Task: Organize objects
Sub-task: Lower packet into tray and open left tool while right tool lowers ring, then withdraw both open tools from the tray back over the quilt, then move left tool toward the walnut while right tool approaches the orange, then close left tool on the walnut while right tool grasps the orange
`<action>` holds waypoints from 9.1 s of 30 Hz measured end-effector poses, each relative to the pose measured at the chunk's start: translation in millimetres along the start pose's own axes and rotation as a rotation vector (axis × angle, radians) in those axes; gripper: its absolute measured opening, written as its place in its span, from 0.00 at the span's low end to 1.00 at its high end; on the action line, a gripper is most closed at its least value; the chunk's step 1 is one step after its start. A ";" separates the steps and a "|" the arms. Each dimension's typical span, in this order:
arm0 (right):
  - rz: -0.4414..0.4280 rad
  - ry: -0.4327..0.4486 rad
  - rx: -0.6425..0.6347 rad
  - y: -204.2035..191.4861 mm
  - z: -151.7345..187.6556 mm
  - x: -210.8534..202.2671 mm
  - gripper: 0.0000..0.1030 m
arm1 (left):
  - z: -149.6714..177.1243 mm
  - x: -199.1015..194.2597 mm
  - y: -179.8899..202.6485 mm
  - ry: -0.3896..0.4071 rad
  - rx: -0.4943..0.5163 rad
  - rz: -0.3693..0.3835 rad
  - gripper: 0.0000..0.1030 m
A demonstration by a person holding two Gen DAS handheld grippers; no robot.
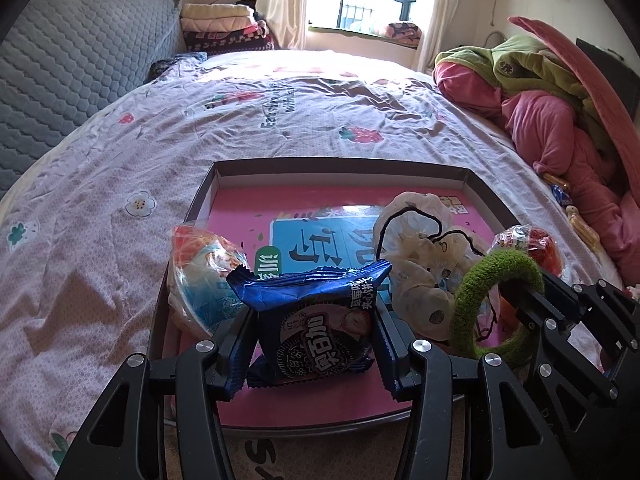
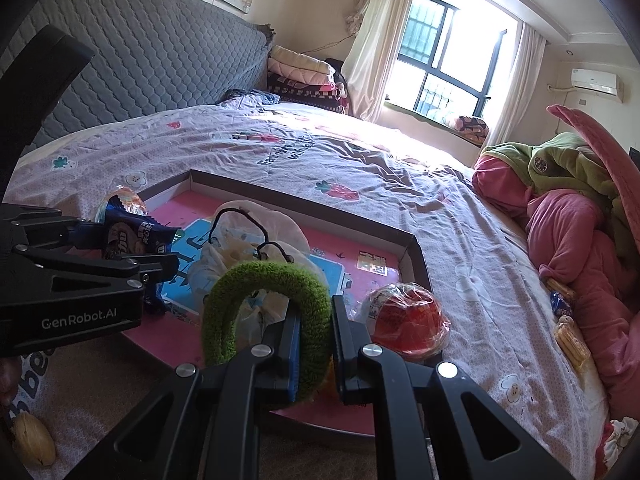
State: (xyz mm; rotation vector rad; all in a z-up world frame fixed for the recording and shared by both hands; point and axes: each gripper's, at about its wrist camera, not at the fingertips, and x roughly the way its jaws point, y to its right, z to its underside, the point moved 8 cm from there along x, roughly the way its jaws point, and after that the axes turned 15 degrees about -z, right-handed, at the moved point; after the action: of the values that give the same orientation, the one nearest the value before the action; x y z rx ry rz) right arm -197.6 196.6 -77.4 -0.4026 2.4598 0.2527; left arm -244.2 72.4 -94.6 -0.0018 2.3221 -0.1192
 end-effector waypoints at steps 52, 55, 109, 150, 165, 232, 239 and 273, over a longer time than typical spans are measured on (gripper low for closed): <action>0.008 0.002 0.176 39.2 9.8 -18.6 0.39 | 8.3 -6.0 28.7 -0.010 0.086 0.045 0.52; 0.007 0.003 0.188 42.3 10.0 -19.2 0.42 | 8.2 -6.1 28.5 -0.013 0.085 0.046 0.52; -0.005 0.037 0.230 43.5 1.2 -40.4 0.54 | 3.5 -15.1 27.7 -0.002 0.058 0.057 0.64; -0.098 0.147 0.226 18.3 -28.1 -69.1 0.69 | 4.4 -82.3 -25.5 0.123 -0.060 -0.027 0.74; -0.134 0.177 0.193 2.0 -32.5 -86.9 0.75 | 22.3 -113.7 -42.7 0.169 -0.107 0.028 0.76; -0.413 -0.159 0.023 -81.7 86.0 -86.7 0.77 | 135.6 -107.5 -25.8 -0.043 0.118 0.091 0.76; -0.421 -0.188 0.018 -87.5 94.4 -80.8 0.71 | 144.7 -98.3 -13.7 -0.073 0.167 0.080 0.77; -0.431 -0.283 0.027 -96.3 109.2 -63.0 0.40 | 140.4 -88.4 1.7 -0.082 0.188 0.079 0.64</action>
State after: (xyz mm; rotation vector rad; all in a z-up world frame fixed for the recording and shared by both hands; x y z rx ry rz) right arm -56.2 150.7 -132.7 -0.8111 2.0387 0.0864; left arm -81.5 65.5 -126.0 0.1760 2.2180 -0.2920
